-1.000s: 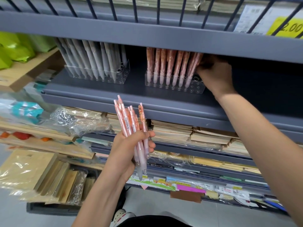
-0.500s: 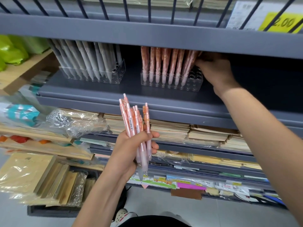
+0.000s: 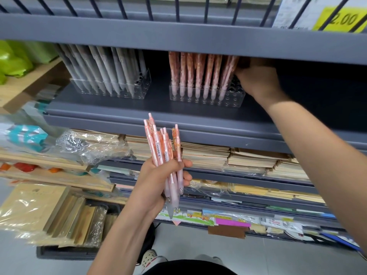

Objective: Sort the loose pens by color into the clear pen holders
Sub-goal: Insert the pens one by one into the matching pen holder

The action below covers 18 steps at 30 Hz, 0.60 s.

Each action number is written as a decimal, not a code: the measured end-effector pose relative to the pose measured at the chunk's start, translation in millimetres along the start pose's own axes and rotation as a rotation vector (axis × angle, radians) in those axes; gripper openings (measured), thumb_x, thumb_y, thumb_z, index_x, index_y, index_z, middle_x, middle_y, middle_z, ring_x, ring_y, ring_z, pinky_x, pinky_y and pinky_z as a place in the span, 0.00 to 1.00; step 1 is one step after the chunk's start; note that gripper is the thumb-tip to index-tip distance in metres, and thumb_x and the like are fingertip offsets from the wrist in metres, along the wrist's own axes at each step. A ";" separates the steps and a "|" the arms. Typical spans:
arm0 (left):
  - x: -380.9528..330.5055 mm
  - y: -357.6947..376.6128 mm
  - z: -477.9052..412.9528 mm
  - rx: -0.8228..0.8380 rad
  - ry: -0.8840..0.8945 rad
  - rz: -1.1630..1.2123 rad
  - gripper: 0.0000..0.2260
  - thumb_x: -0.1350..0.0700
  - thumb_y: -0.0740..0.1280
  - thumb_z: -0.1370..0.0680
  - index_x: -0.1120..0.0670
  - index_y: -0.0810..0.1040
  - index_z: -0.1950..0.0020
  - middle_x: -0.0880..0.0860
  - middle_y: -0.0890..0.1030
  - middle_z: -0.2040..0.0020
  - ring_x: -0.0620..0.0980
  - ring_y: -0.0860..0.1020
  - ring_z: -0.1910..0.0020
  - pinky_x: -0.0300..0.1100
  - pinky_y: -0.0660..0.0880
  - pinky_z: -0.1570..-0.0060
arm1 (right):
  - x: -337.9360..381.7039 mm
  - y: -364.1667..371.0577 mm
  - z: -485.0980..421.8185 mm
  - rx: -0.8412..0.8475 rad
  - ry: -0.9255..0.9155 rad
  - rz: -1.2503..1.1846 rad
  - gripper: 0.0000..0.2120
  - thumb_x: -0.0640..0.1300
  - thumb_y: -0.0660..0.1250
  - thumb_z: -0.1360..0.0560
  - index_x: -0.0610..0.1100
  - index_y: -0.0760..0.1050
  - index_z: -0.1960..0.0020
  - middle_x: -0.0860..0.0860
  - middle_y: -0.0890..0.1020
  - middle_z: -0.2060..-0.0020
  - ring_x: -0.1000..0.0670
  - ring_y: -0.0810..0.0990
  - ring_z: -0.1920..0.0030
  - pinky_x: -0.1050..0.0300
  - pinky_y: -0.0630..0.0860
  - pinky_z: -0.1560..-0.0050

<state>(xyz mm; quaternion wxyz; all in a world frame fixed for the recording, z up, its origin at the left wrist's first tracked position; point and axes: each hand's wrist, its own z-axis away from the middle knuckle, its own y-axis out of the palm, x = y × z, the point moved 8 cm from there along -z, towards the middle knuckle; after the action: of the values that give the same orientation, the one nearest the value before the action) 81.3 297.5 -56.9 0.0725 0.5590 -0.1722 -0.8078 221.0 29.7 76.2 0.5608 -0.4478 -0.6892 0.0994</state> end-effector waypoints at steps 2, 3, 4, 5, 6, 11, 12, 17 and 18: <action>-0.4 -0.1 0.7 0.000 0.003 0.000 0.05 0.70 0.65 0.23 0.63 0.78 0.51 0.58 0.85 0.61 0.50 0.81 0.71 0.40 0.79 0.70 | 2.7 0.8 2.1 0.007 -0.055 0.009 0.19 0.44 0.64 0.22 0.44 0.72 0.32 0.44 0.77 0.36 0.45 0.74 0.36 0.69 0.63 0.48; -0.3 0.1 1.0 0.000 0.003 -0.001 0.05 0.70 0.65 0.24 0.63 0.78 0.51 0.58 0.85 0.61 0.50 0.81 0.71 0.40 0.78 0.70 | 3.2 1.5 2.9 0.017 -0.069 0.009 0.18 0.44 0.64 0.22 0.43 0.72 0.32 0.44 0.77 0.36 0.45 0.74 0.35 0.68 0.63 0.44; -0.2 0.0 1.4 -0.001 0.003 -0.002 0.05 0.70 0.65 0.24 0.63 0.78 0.52 0.58 0.85 0.61 0.50 0.81 0.71 0.40 0.78 0.70 | 3.1 2.0 3.9 0.027 -0.068 0.005 0.18 0.44 0.65 0.22 0.43 0.73 0.33 0.44 0.77 0.36 0.46 0.74 0.35 0.65 0.65 0.41; 0.2 0.1 1.6 -0.001 0.004 -0.007 0.05 0.70 0.65 0.24 0.63 0.78 0.52 0.58 0.85 0.62 0.50 0.81 0.71 0.40 0.78 0.70 | 1.8 0.5 3.8 0.029 -0.052 -0.008 0.18 0.44 0.65 0.23 0.43 0.75 0.35 0.45 0.78 0.37 0.46 0.75 0.36 0.62 0.68 0.37; 0.6 0.5 1.7 0.003 0.004 -0.013 0.05 0.70 0.66 0.24 0.63 0.79 0.53 0.58 0.85 0.62 0.50 0.81 0.71 0.40 0.78 0.70 | 0.7 -2.5 4.5 0.017 -0.026 -0.031 0.17 0.45 0.66 0.24 0.42 0.75 0.36 0.45 0.79 0.38 0.47 0.75 0.36 0.59 0.69 0.35; 0.5 8.5 2.9 0.064 0.006 -0.047 0.04 0.62 0.71 0.33 0.56 0.85 0.62 0.58 0.84 0.64 0.51 0.80 0.71 0.41 0.78 0.69 | -2.6 -38.5 38.8 -0.220 0.047 -0.192 0.09 0.49 0.67 0.27 0.47 0.83 0.53 0.47 0.85 0.56 0.48 0.83 0.50 0.55 0.77 0.43; 0.1 11.1 3.4 0.083 0.009 -0.057 0.04 0.62 0.71 0.33 0.56 0.85 0.63 0.58 0.83 0.64 0.51 0.80 0.71 0.41 0.78 0.70 | -0.4 -35.5 55.3 -0.168 0.049 -0.223 0.08 0.52 0.67 0.27 0.50 0.81 0.61 0.52 0.84 0.65 0.52 0.83 0.59 0.59 0.77 0.51; 3.0 34.8 5.5 0.174 0.007 -0.071 0.05 0.64 0.69 0.32 0.55 0.84 0.65 0.57 0.84 0.63 0.51 0.79 0.72 0.41 0.77 0.71 | 22.0 14.2 134.2 0.383 -0.034 -0.188 0.13 0.62 0.70 0.29 0.53 0.84 0.62 0.53 0.83 0.69 0.59 0.78 0.68 0.66 0.73 0.65; 4.1 40.3 6.1 0.189 0.005 -0.067 0.05 0.64 0.69 0.32 0.56 0.84 0.64 0.58 0.84 0.62 0.51 0.79 0.72 0.41 0.77 0.71 | 24.0 18.5 139.2 0.440 -0.044 -0.182 0.12 0.61 0.72 0.30 0.54 0.84 0.61 0.53 0.84 0.66 0.57 0.79 0.65 0.64 0.76 0.62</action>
<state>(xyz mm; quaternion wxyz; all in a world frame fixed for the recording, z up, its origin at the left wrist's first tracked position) 71.2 260.0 -44.0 -0.0071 0.5709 -0.2287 -0.7885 111.1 108.8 31.9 0.6362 -0.2487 -0.7007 0.2059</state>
